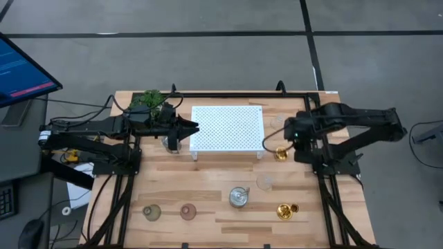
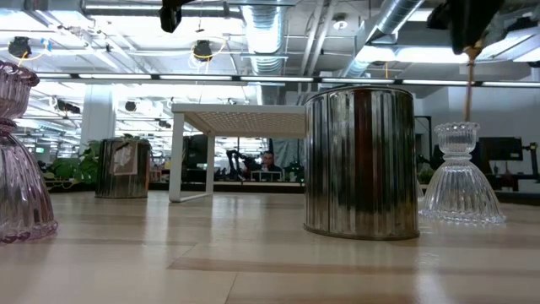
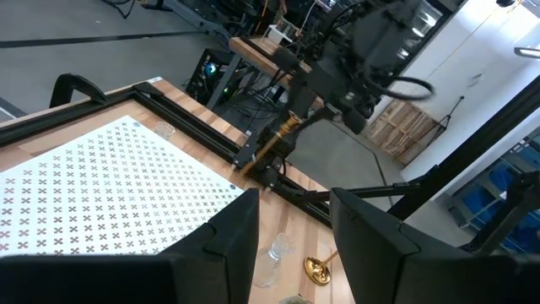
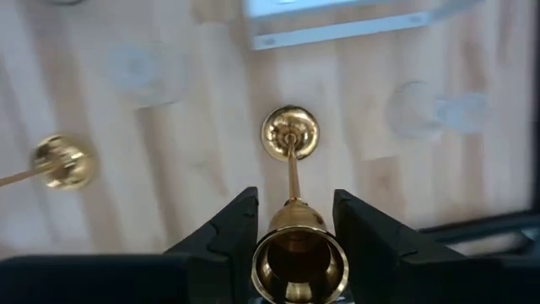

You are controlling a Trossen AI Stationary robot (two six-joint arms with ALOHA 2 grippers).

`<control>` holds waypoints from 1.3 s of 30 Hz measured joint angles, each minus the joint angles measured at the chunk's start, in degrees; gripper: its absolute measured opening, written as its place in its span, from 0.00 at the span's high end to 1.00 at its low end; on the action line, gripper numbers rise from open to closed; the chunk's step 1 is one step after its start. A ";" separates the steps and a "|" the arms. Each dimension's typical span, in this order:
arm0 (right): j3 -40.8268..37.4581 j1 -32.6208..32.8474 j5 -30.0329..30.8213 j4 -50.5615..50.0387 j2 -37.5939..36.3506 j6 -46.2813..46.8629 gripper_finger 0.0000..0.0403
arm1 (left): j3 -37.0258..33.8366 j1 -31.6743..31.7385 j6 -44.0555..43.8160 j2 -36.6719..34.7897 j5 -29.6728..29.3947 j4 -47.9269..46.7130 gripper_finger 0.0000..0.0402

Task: Pick & Place candle stick holders
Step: Put the top gold candle holder on the shelf

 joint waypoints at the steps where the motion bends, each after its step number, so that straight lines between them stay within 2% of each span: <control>1: 0.00 -1.25 0.40 -0.01 0.10 -0.83 0.68 | 0.00 0.00 0.00 0.00 0.00 0.00 0.64; 6: 0.04 -6.52 0.20 0.35 2.18 -6.89 0.67 | 0.00 0.00 0.00 0.00 0.00 0.02 0.64; 12: 0.26 -9.58 -0.83 6.04 3.71 -13.73 0.68 | 0.00 0.00 0.00 0.00 0.00 0.04 0.64; 17: 0.07 -11.34 -0.09 7.54 3.77 -14.65 0.65 | 0.00 0.00 0.00 0.00 0.00 0.04 0.64; 23: 0.13 -12.34 0.13 7.91 3.82 -16.06 0.69 | 0.00 0.00 0.00 0.00 0.00 0.02 0.64; 30: 2.82 -12.38 0.02 9.32 3.89 -16.10 0.65 | 0.00 0.00 0.00 0.00 0.00 0.02 0.64; 35: 4.31 -12.85 0.02 9.79 3.82 -16.47 0.70 | 0.00 0.00 0.00 0.00 0.00 0.02 0.64; 39: 4.21 -13.65 -0.01 9.17 3.86 -16.85 0.69 | 0.00 0.02 0.00 0.00 0.00 0.02 0.64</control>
